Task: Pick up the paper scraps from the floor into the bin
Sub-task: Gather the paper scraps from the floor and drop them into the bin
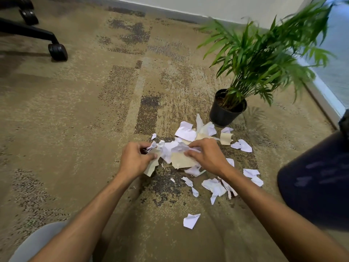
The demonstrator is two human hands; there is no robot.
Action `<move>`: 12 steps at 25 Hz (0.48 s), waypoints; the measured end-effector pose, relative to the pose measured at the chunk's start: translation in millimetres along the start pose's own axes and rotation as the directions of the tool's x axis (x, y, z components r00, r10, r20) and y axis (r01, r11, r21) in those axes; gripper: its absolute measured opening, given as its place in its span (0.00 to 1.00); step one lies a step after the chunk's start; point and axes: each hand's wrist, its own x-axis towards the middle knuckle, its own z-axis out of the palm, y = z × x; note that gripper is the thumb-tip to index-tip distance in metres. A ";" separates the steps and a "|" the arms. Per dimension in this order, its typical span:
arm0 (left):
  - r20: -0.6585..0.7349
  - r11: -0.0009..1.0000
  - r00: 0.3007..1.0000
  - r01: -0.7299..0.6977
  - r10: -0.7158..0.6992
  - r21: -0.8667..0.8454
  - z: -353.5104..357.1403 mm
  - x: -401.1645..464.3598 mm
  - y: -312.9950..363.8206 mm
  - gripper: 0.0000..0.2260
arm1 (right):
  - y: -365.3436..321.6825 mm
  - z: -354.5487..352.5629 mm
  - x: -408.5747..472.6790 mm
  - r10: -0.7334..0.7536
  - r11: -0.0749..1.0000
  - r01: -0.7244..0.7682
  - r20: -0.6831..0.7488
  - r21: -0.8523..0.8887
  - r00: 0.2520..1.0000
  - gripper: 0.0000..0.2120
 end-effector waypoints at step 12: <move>-0.010 0.940 0.952 -0.305 0.307 -0.154 22.0 -63.5 152.0 0.08 | -27.3 -141.3 -80.5 0.119 0.992 -0.091 -0.368 0.091 0.922 0.15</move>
